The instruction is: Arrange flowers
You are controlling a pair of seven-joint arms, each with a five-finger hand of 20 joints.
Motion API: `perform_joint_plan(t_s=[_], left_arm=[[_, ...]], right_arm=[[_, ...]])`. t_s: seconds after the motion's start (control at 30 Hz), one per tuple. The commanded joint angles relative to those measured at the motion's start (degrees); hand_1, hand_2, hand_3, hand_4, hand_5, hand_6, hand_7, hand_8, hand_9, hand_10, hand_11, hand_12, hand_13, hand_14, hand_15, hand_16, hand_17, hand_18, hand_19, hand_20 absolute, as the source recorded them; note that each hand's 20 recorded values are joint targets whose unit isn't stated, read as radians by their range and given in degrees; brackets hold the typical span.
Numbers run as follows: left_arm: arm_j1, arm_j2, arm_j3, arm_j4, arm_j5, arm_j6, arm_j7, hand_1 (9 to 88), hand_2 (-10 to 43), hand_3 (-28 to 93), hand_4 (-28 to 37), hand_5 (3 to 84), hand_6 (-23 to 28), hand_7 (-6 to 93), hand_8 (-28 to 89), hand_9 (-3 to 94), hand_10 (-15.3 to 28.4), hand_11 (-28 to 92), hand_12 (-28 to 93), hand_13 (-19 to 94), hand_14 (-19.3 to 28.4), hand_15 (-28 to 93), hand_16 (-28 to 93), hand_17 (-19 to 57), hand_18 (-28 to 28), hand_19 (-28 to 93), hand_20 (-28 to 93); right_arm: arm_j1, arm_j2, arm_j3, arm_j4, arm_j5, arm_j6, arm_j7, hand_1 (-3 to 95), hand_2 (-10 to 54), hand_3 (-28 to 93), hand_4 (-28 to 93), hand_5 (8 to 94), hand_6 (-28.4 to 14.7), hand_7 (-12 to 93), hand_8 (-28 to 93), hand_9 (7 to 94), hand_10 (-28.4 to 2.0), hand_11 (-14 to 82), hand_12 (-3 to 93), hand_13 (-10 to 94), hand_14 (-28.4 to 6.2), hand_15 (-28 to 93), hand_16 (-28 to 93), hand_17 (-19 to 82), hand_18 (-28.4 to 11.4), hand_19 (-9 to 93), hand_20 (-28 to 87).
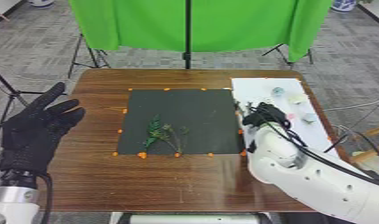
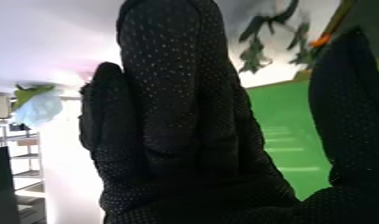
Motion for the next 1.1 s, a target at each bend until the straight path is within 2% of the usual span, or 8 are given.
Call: perform_joint_plan(t_s=[0.03,0.4,0.5,0.63,0.73,0.93,0.97,1.1], left_arm=[[-0.4,-0.02,0.57,0.53,0.06,-0.51,-0.96,22.8,7.0,80,-22.8,35.8,8.3,14.9,-10,35.1,21.8,34,12,26,28.4,62,-12,-5.6,24.8,61,25],[-1.1,0.11,0.97,0.65,0.04,-0.62,-0.86,22.8,7.0,80,-22.7,35.8,8.3,14.9,-10,35.1,21.7,34,12,26,28.4,62,-12,-5.6,24.8,61,25],[-1.1,0.13,1.0,0.67,0.17,-0.82,-0.77,22.8,7.0,80,-22.7,35.8,8.3,14.9,-10,35.0,21.6,34,12,26,28.4,62,-12,-5.6,24.8,61,25],[-0.6,0.21,0.96,0.54,0.02,-0.62,-0.25,22.8,7.1,80,-22.7,35.8,8.4,14.9,-10,35.0,21.6,34,12,26,28.4,62,-12,-5.7,24.8,61,25],[-0.5,0.15,0.95,0.53,-0.05,-0.41,-0.2,22.8,7.1,80,-22.7,35.8,8.3,14.9,-10,35.0,21.7,34,12,26,28.4,62,-12,-5.6,24.8,61,25],[0.1,0.12,0.66,0.32,-0.23,-0.25,0.11,22.8,7.1,80,-22.6,35.8,8.3,14.9,-10,35.0,21.6,34,12,26,28.4,62,-12,-5.7,24.8,61,25],[-0.2,0.0,0.68,0.35,-0.08,-0.28,-0.33,22.9,7.1,80,-22.6,35.8,8.3,14.9,-10,35.0,21.6,34,12,26,28.4,62,-12,-5.7,24.8,61,25],[-0.2,0.06,0.61,0.31,-0.06,-0.16,-0.29,22.8,7.1,80,-22.6,35.8,8.3,14.9,-10,35.0,21.6,34,12,26,28.4,62,-12,-5.7,24.8,61,26]], right_arm=[[2.4,-2.1,-2.0,1.8,-0.3,-0.9,-0.8,32.6,-7.1,68,-23,59.3,-4.6,11,-11,86.5,-15.7,25.1,16.1,87,-9.6,48,17,57,-17.6,93,8],[9.9,-4.5,-13.5,6.3,-3.2,-0.8,-1.2,38.5,-9.5,69,-25,64.2,-2.5,13,-12,86.8,-14.2,25.7,16.4,87,-8.7,49,17,58,-16.5,93,6],[10.4,-5.2,-15.1,7.5,-4.2,0.5,-0.9,41.5,-9.5,71,-28,69.8,-1.1,14,-12,87.5,-12.1,26.6,16.6,87,-7.6,49,17,58,-15.4,93,5],[10.9,-5.3,-17.2,9.1,-5.9,2.7,-0.7,53.2,-9.5,63,-28,81.3,0.0,16,1,92.1,-9.5,24.2,20.7,89,-6.0,49,19,60,-14.0,93,7],[10.5,-4.5,-16.8,9.4,-6.9,3.9,-0.9,55.9,-9.5,63,-28,87.1,0.9,19,5,93.7,-8.1,26.8,22.1,92,-4.7,48,20,60,-14.3,93,11],[10.6,-3.2,-15.3,9.8,-9.0,7.7,0.0,56.0,-9.5,66,-28,88.4,0.4,20,6,93.7,-7.8,29.5,21.5,93,-4.4,48,21,60,-14.9,93,15],[10.4,-2.9,-14.7,9.7,-9.3,8.3,0.0,56.0,-9.5,67,-28,88.6,0.2,20,7,93.7,-7.8,29.8,21.4,93,-4.4,48,21,60,-15.0,93,17],[11.3,-2.0,-14.3,9.5,-11.0,11.2,0.2,56.0,-9.5,69,-28,88.9,-0.7,20,8,93.7,-8.3,31.2,20.7,93,-4.6,49,22,60,-15.4,93,19]])
